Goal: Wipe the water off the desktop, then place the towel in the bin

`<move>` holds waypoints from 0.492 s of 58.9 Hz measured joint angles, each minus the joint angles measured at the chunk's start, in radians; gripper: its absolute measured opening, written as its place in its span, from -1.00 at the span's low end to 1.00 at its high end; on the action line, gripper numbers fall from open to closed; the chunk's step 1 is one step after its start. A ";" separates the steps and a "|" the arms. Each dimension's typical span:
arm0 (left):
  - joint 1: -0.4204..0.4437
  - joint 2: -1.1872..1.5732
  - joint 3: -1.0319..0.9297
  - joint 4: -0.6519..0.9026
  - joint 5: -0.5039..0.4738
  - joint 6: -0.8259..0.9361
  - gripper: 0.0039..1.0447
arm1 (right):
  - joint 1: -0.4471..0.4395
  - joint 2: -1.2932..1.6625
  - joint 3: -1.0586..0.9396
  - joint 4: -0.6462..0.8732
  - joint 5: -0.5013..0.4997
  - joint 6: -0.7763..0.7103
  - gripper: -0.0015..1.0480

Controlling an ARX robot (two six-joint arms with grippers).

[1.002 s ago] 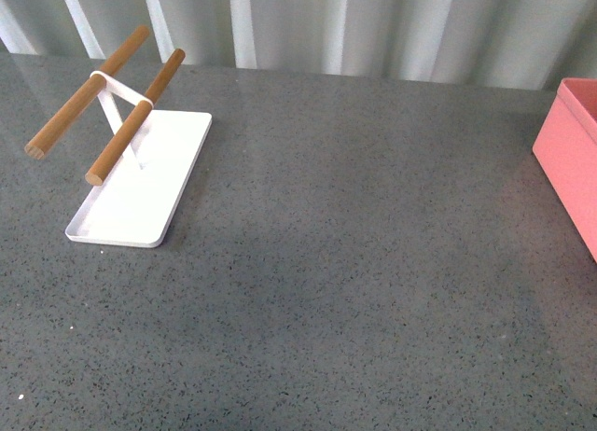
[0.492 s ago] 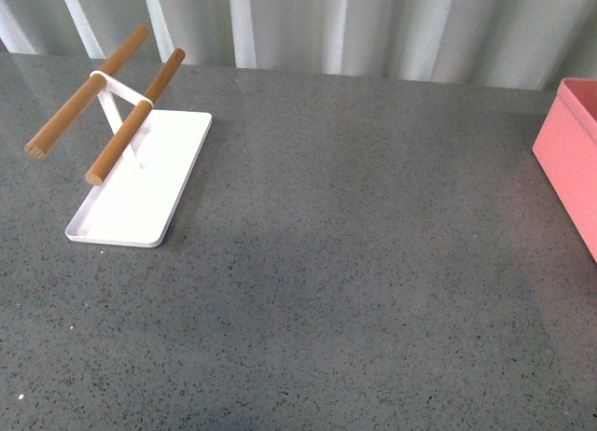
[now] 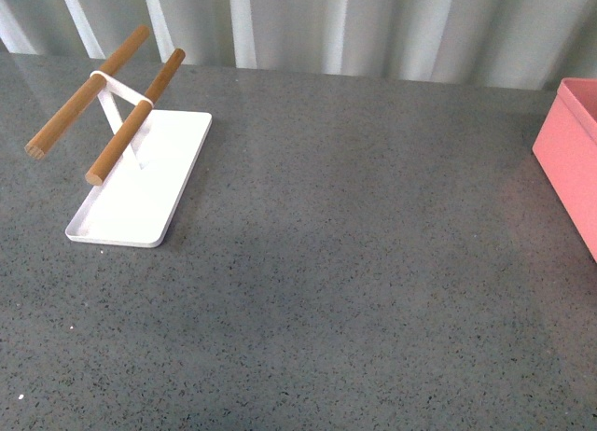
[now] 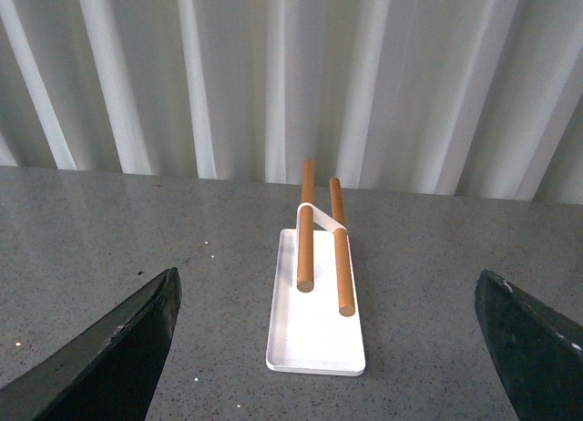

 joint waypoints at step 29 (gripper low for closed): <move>0.000 0.000 0.000 0.000 0.000 0.000 0.88 | 0.105 -0.345 -0.827 1.472 -0.277 0.401 -0.42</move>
